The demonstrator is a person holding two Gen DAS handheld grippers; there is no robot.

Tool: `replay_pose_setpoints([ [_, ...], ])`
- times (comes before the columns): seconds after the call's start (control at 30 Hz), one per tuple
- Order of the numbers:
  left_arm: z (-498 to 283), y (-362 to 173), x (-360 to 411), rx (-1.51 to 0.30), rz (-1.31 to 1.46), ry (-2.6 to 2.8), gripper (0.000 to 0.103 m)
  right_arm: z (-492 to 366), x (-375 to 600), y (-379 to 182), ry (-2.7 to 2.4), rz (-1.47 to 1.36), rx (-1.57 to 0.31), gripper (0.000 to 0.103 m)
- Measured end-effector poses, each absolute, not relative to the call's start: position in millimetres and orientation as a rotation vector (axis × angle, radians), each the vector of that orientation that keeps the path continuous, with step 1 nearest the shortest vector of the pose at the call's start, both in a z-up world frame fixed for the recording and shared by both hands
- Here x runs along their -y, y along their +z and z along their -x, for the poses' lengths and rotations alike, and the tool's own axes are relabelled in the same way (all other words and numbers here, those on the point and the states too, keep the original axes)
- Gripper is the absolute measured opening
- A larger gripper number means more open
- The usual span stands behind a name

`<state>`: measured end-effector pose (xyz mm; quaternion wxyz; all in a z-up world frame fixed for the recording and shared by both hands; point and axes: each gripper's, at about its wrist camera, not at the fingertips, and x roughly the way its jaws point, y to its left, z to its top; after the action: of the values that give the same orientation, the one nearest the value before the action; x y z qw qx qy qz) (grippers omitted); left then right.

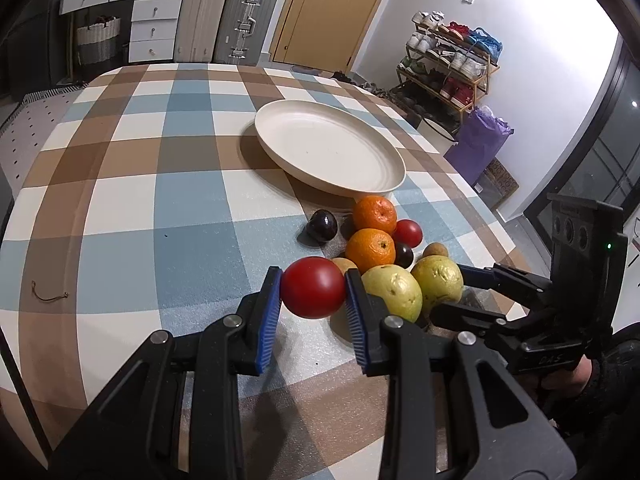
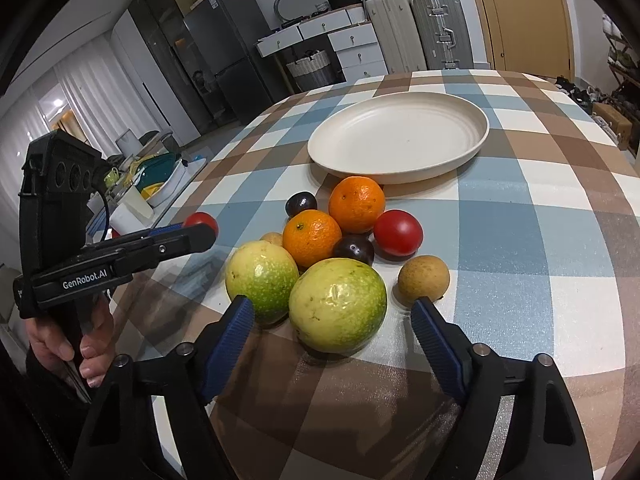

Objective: Organize fruits
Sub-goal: 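Grasp the red tomato with the left tool while the right tool grasps a green guava, then carry the red tomato with the left tool while the right tool carries the guava onto the plate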

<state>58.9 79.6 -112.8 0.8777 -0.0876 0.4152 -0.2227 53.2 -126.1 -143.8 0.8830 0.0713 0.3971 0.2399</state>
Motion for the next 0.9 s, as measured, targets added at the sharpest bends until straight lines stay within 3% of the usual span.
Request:
replay_pose_setpoints([
  [0.13, -58.2, -109.4, -80.6, -0.857, 0.178, -0.467, 0.028, -54.7, 124.0, -146.3, 0.505, -0.145, -0.837, 0.075],
  [0.3, -58.0, -104.9, -77.8, -0.851, 0.175, -0.467, 0.028, -59.0, 124.3, -150.6, 0.505, -0.155, -0.854, 0.051],
  [0.9, -96.8, -70.5, -53.2, -0.824, 0.181, -0.473, 0.028, -71.8, 157.5, -104.5, 0.577, -0.251, -0.713, 0.050],
])
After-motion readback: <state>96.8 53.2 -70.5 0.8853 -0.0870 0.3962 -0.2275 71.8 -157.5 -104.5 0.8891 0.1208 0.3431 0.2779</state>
